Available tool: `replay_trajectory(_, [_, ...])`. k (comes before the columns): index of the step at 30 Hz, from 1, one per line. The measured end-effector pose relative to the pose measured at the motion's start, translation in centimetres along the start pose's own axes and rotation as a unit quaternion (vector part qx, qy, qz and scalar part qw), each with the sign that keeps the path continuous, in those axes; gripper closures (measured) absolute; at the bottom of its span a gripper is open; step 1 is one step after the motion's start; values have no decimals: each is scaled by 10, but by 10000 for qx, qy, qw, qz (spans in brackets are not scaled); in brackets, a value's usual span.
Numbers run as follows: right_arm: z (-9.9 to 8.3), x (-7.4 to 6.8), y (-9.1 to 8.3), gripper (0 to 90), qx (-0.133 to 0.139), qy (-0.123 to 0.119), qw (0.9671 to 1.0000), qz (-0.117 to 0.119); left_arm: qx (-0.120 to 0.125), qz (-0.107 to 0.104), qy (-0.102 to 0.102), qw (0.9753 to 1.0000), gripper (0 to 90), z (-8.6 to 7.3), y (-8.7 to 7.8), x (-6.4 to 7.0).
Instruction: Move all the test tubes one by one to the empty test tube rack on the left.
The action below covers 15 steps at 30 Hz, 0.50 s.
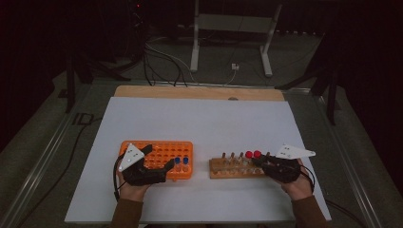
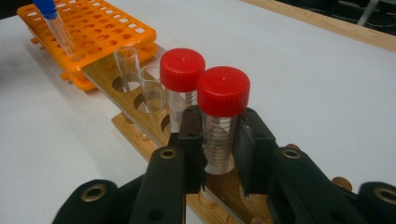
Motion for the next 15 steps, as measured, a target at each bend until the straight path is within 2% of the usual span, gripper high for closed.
replay_trajectory(15, [4,1,-6,744,109,16,9999,5,-44,35,-10,10000,19,-1,1,0])
Point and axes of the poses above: each handheld gripper's, and its own axes: y roughly forward along the jaws, z roughly out of its top, x roughly to its right, the point moved 2 cm from there along y, roughly forward along the jaws, and after that the axes turned 5 degrees about y, right-handed, at the moved point
